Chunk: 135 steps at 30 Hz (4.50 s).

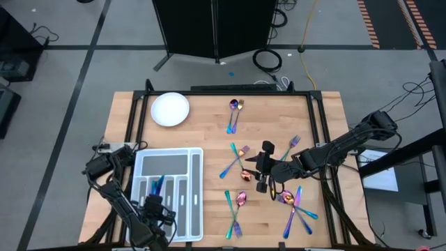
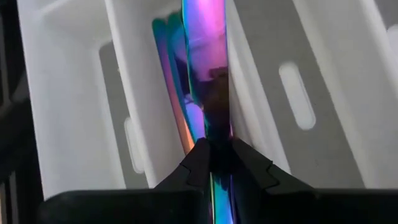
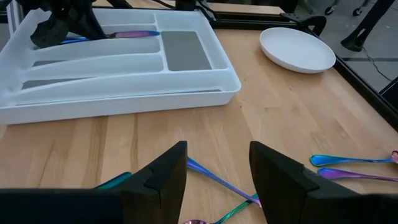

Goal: Sort silverware
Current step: Put the iridescent blue knife in the silverware tray

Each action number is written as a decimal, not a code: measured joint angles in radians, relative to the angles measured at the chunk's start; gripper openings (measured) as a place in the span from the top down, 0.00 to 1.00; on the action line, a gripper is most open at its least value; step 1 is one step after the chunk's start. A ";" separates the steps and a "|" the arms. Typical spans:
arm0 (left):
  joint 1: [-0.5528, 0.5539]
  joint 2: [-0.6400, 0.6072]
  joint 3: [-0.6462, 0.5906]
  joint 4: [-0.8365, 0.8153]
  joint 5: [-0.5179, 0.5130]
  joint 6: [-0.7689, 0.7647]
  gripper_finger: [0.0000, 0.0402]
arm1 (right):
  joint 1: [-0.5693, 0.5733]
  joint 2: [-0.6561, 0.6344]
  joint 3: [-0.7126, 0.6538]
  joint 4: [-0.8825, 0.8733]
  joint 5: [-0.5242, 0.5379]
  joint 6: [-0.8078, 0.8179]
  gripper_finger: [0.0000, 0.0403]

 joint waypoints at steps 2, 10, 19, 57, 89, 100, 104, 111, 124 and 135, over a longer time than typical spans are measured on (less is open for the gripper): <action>0.000 -0.001 0.008 0.012 0.022 0.000 0.86 | 0.000 0.000 0.000 0.001 0.000 0.002 0.60; 0.001 0.003 0.031 0.048 0.080 0.000 0.76 | 0.000 0.000 0.000 0.033 0.000 0.000 0.60; -0.004 -0.022 0.032 0.022 0.074 0.044 0.75 | 0.000 0.000 0.000 0.033 0.000 0.000 0.60; 0.374 -0.153 0.040 1.229 -0.324 2.371 0.74 | 0.333 0.040 0.000 -0.303 -0.363 1.018 0.60; 0.600 -0.522 -0.485 1.814 -0.079 2.618 0.74 | 0.509 0.232 0.000 -0.394 -0.544 2.010 0.60; 0.610 -0.522 -0.485 1.794 -0.079 2.618 0.74 | 0.473 0.230 0.050 -0.558 -0.677 1.973 0.60; 0.610 -0.522 -0.485 1.790 -0.079 2.618 0.74 | 0.469 0.230 0.205 -0.884 -0.628 1.945 0.60; 0.610 -0.522 -0.485 1.769 -0.079 2.590 0.74 | 0.497 0.404 0.471 -1.280 -0.560 1.995 0.60; 0.610 -0.522 -0.485 1.722 -0.079 2.536 0.74 | 0.471 0.579 0.612 -1.107 -0.478 1.968 0.61; 0.610 -0.522 -0.485 1.722 -0.079 2.512 0.74 | 0.468 0.624 0.588 -1.102 -0.601 2.054 0.61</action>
